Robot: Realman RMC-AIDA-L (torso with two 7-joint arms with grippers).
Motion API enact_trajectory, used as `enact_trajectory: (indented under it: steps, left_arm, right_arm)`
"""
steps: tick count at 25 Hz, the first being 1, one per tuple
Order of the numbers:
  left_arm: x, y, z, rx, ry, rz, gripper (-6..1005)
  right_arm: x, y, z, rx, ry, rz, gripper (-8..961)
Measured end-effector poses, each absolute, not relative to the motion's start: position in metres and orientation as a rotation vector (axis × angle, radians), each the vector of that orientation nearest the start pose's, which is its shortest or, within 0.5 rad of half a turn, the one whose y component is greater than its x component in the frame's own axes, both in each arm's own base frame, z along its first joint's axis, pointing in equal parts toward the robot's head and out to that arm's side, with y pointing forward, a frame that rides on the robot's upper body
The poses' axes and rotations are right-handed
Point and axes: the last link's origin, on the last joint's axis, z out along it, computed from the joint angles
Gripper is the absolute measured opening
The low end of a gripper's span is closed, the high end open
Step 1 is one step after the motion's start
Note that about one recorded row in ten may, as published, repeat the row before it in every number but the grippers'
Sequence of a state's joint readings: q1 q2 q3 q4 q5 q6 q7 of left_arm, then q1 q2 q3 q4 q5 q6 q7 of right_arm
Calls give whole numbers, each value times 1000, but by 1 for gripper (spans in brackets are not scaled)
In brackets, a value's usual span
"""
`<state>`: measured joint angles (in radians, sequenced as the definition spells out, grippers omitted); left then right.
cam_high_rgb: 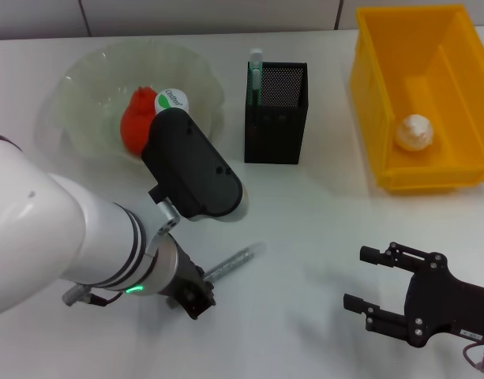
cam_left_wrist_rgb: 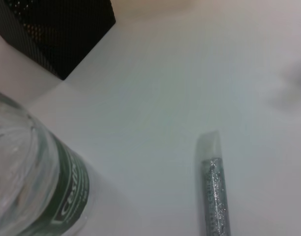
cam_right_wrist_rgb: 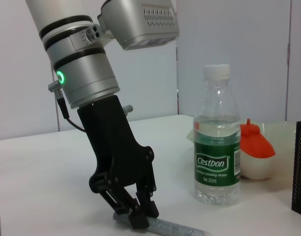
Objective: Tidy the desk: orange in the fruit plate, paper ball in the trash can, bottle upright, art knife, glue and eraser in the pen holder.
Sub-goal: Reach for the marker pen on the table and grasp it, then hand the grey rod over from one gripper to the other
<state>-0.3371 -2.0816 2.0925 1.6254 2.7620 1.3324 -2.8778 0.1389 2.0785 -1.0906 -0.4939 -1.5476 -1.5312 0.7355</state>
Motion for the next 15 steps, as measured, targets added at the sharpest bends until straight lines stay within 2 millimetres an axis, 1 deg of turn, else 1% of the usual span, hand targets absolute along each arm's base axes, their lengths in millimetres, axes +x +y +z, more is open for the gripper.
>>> enact_trajectory:
  steps: [2,6,7,8,11,12,13,15]
  left_arm:
    - [-164,260,-90,-2633,-592,643,299]
    - [-164,260,-90,-2634,-586,648,186]
    - [-162,260,-90,-2638,-570,650,158]
    - [-161,260,-90,-2640,-561,647,158]
    - [-158,259,-89,-2646,-545,636,157]
    - [-152,257,-86,-2663,-517,603,156]
    - [-149,256,-84,-2673,-499,573,156]
    - [-145,256,-82,-2680,-481,536,156]
  right_arm:
    - [324,207,-44,-2610,339,771,689]
    - [325,207,-44,-2605,351,775,689]
    - [326,207,-41,-2582,357,782,689]
    - [326,207,-41,-2582,357,782,689]
    - [328,207,-25,-2480,385,858,687]
    - [330,206,-14,-2392,414,929,687]
    - [330,206,-14,-2392,414,929,686]
    - [332,205,-4,-2301,445,992,685]
